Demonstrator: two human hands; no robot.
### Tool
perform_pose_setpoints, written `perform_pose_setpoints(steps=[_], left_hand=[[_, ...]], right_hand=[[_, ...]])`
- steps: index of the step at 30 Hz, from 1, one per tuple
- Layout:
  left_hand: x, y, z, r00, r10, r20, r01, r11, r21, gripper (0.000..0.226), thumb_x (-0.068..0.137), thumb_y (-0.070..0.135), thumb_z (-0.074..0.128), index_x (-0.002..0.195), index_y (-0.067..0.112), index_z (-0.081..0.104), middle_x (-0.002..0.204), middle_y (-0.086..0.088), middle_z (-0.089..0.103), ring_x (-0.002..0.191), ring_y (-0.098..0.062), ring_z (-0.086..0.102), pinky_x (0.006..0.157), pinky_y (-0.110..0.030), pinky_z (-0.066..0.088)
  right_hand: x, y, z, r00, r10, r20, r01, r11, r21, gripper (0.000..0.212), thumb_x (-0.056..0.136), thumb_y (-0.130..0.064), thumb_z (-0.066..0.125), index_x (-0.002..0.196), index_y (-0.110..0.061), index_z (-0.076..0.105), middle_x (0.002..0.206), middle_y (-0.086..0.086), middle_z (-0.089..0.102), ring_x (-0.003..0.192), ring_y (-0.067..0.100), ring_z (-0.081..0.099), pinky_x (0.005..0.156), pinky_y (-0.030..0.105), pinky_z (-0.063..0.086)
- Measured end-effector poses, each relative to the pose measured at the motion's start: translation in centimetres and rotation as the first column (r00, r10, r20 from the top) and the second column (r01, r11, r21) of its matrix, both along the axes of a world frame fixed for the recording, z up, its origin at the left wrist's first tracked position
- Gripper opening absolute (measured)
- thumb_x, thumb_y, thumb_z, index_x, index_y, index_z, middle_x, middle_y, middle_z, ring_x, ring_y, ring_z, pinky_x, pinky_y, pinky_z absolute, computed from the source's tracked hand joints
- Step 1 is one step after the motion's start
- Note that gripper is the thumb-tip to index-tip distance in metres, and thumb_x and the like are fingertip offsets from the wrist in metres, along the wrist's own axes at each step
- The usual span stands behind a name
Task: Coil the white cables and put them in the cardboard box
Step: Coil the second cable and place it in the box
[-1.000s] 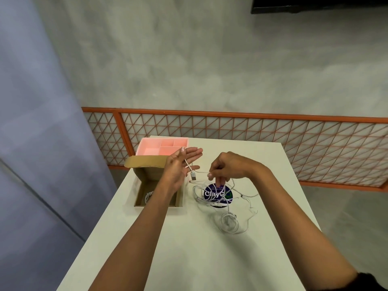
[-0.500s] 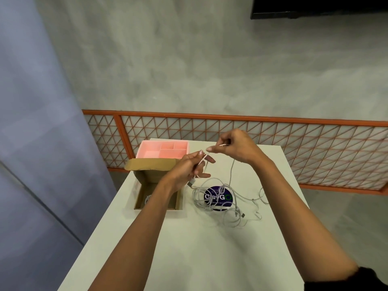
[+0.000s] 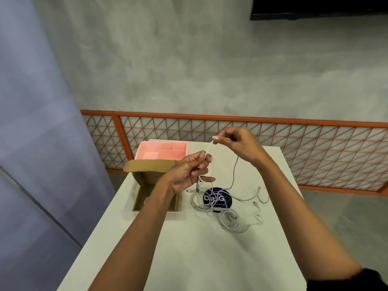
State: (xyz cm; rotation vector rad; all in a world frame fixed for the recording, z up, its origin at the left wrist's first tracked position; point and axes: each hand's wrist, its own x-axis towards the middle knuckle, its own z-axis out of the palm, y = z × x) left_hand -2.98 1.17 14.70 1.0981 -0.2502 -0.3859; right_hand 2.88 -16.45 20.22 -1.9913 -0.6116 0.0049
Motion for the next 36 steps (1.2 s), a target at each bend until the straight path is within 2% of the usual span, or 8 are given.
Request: perform_pose_setpoints(steps=[3, 8, 15, 18, 22, 27, 31, 36], left_hand=[[0.2, 0.1, 0.2, 1.000, 0.001, -0.003, -0.001, 0.999, -0.048, 0.024, 0.095, 0.025, 0.039, 0.093, 0.007, 0.056, 0.054, 0.009, 0.036, 0.035, 0.001, 0.027, 0.042, -0.013, 0.041], [0.4, 0.4, -0.3, 0.999, 0.035, -0.001, -0.035, 0.994, -0.105, 0.033, 0.094, 0.024, 0.040, 0.100, 0.006, 0.067, 0.052, 0.009, 0.036, 0.034, 0.003, 0.026, 0.038, -0.013, 0.019], [1.1, 1.0, 0.6, 0.999, -0.033, 0.030, 0.039, 0.965, -0.258, 0.034, 0.086, 0.027, 0.067, 0.108, 0.002, 0.060, 0.050, 0.010, 0.037, 0.035, 0.000, 0.022, 0.039, -0.014, 0.024], [1.1, 0.5, 1.5, 1.000, -0.012, 0.028, 0.017, 0.985, -0.174, 0.033, 0.095, 0.025, 0.048, 0.115, 0.000, 0.056, 0.050, 0.010, 0.035, 0.036, -0.002, 0.019, 0.041, -0.014, 0.021], [0.9, -0.2, 1.5, 1.000, -0.007, 0.002, 0.007, 1.000, -0.006, 0.037, 0.099, 0.023, 0.035, 0.121, -0.001, 0.054, 0.052, 0.010, 0.032, 0.037, 0.000, 0.024, 0.044, -0.016, 0.019], [1.0, -0.6, 1.7, 1.000, 0.018, 0.020, -0.015, 0.988, -0.155, 0.021, 0.098, 0.009, 0.033, 0.108, 0.004, 0.050, 0.059, 0.009, 0.039, 0.042, 0.000, 0.033, 0.048, -0.013, 0.032], [1.5, -0.6, 2.1, 0.988, 0.156, 0.010, -0.150, 0.963, -0.223, 0.026, 0.101, 0.014, 0.031, 0.110, 0.003, 0.053, 0.054, 0.009, 0.036, 0.038, -0.001, 0.030, 0.043, -0.012, 0.025], [1.8, -0.5, 1.7, 0.981, 0.191, -0.005, -0.188, 0.955, -0.228, 0.031, 0.093, 0.021, 0.040, 0.114, 0.001, 0.052, 0.052, 0.009, 0.037, 0.036, -0.001, 0.028, 0.041, -0.012, 0.022]], right_hand=[[0.2, 0.3, 0.0, 0.999, -0.038, 0.027, 0.036, 0.998, 0.056, 0.016, 0.083, -0.038, 0.069, 0.079, -0.023, 0.073, 0.086, 0.018, 0.070, 0.082, 0.035, 0.062, 0.073, 0.037, 0.047], [0.5, 0.5, 0.4, 0.995, -0.069, 0.069, 0.063, 0.993, 0.097, 0.016, 0.081, -0.039, 0.071, 0.077, -0.024, 0.074, 0.079, 0.026, 0.062, 0.069, 0.020, 0.048, 0.067, 0.030, 0.037], [0.5, -0.3, -1.0, 0.997, 0.070, -0.017, -0.071, 0.992, -0.101, 0.030, 0.097, -0.037, 0.048, 0.090, -0.019, 0.071, 0.061, 0.000, 0.045, 0.059, 0.012, 0.041, 0.061, 0.028, 0.037], [0.3, -0.4, -1.6, 0.990, 0.111, -0.084, -0.120, 0.988, -0.102, 0.028, 0.103, -0.026, 0.038, 0.087, -0.023, 0.061, 0.065, -0.004, 0.040, 0.058, 0.007, 0.038, 0.058, 0.020, 0.035], [0.9, -0.2, 0.0, 1.000, 0.011, -0.016, -0.011, 1.000, 0.014, 0.018, 0.100, -0.021, 0.046, 0.093, -0.016, 0.061, 0.062, -0.003, 0.051, 0.052, 0.005, 0.040, 0.051, 0.017, 0.034], [1.5, -0.4, 0.0, 0.998, -0.059, 0.011, 0.060, 0.991, -0.121, 0.026, 0.095, -0.035, 0.053, 0.089, -0.013, 0.067, 0.059, -0.001, 0.058, 0.050, 0.005, 0.043, 0.052, 0.018, 0.035], [1.3, -0.4, -2.4, 0.989, -0.068, -0.133, 0.054, 0.993, -0.109, 0.034, 0.100, -0.034, 0.041, 0.085, -0.013, 0.063, 0.061, -0.002, 0.045, 0.057, 0.011, 0.041, 0.056, 0.024, 0.037], [0.7, -0.1, -4.3, 0.983, -0.166, -0.080, 0.152, 0.975, -0.165, 0.036, 0.102, -0.031, 0.035, 0.081, -0.013, 0.058, 0.063, 0.001, 0.046, 0.055, 0.012, 0.041, 0.051, 0.021, 0.031]])
